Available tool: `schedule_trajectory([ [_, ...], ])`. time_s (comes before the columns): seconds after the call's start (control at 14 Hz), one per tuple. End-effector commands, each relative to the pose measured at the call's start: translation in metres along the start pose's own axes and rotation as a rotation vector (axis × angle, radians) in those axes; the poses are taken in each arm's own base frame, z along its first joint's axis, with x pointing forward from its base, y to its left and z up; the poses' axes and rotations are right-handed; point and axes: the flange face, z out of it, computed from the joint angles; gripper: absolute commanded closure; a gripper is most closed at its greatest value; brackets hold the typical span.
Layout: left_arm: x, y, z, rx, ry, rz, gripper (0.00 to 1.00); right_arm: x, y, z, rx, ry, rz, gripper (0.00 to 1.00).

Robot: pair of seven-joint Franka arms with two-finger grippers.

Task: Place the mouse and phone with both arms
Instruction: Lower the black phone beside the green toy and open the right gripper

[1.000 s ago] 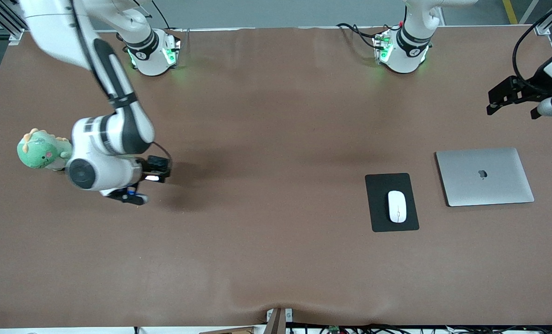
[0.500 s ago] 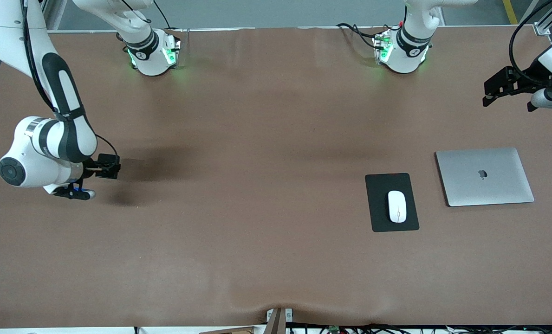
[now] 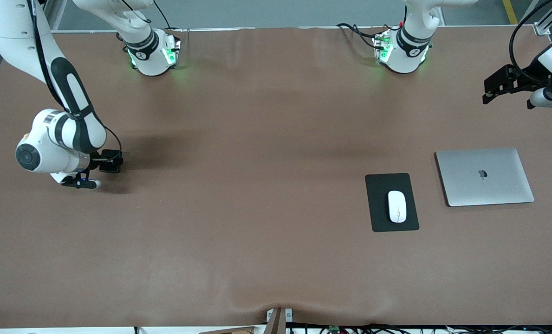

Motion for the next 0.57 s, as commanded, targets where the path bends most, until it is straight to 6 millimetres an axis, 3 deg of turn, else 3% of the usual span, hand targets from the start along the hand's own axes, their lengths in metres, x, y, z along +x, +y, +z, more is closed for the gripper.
schedule_trajectory([
  [0.0, 0.001, -0.002, -0.006, 0.004, -0.008, -0.002, 0.00, -0.005, 0.002, -0.004, -0.009, 0.020, -0.022, 1.00],
  [0.07, 0.001, -0.002, -0.004, 0.003, -0.012, -0.002, 0.00, -0.004, 0.002, -0.005, -0.011, 0.029, -0.030, 0.93],
  [0.14, 0.000, -0.002, -0.004, 0.003, -0.016, -0.001, 0.00, -0.002, 0.002, -0.006, -0.011, 0.032, -0.030, 0.61],
  [0.21, -0.001, -0.004, -0.004, 0.002, -0.020, -0.002, 0.00, 0.001, 0.004, -0.005, -0.013, 0.033, -0.029, 0.01],
  [0.5, 0.000, -0.007, -0.004, 0.005, -0.020, -0.009, 0.00, 0.017, 0.004, -0.031, -0.017, 0.079, -0.033, 0.00],
])
